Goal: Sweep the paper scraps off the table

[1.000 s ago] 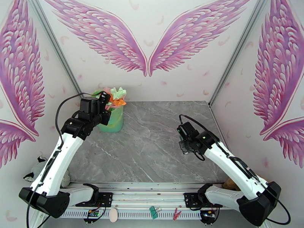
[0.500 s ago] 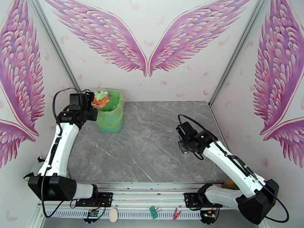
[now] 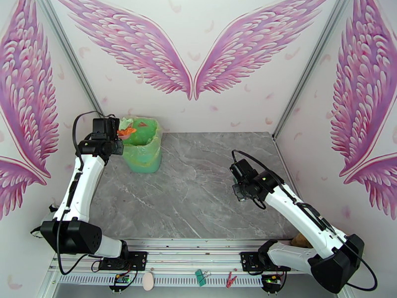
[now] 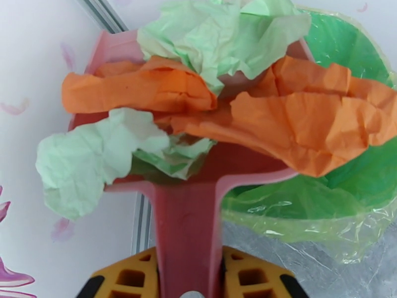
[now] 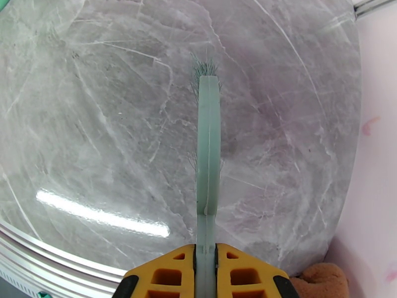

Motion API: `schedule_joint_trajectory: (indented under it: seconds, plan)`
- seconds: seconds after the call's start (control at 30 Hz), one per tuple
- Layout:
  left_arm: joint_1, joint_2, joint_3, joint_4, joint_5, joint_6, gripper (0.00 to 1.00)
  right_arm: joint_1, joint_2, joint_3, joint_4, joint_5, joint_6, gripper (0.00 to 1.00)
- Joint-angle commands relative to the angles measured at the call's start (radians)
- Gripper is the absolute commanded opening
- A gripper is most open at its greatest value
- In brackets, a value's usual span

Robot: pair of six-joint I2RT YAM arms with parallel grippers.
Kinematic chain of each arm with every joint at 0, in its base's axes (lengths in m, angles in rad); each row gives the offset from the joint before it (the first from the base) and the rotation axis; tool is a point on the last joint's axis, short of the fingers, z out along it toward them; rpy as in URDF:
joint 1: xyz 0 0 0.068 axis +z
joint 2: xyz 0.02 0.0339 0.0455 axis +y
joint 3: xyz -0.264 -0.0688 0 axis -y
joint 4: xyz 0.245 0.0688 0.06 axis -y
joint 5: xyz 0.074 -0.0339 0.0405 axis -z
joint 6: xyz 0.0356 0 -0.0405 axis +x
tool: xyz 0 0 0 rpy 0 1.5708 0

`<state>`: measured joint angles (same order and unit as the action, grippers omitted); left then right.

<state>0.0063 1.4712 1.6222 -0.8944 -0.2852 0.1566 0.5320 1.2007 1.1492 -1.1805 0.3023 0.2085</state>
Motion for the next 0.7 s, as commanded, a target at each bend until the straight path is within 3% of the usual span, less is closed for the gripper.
schedule_joint_trajectory:
  seconds: [0.0,0.3,0.53,0.67]
  plan:
    - [-0.048,-0.009,0.027,-0.011,-0.073,0.035,0.0,-0.004,-0.004,-0.014,0.022,-0.002,-0.014,0.0]
    - [-0.12,0.052,0.083,-0.033,-0.2,0.099,0.0,-0.003,-0.026,-0.014,0.024,-0.003,-0.015,0.0]
    - [-0.185,0.16,0.199,-0.122,-0.35,0.227,0.0,-0.004,-0.039,-0.016,0.027,-0.01,-0.02,0.0]
    - [-0.202,0.214,0.27,-0.206,-0.376,0.289,0.0,-0.002,-0.049,-0.019,0.032,-0.015,-0.021,0.0]
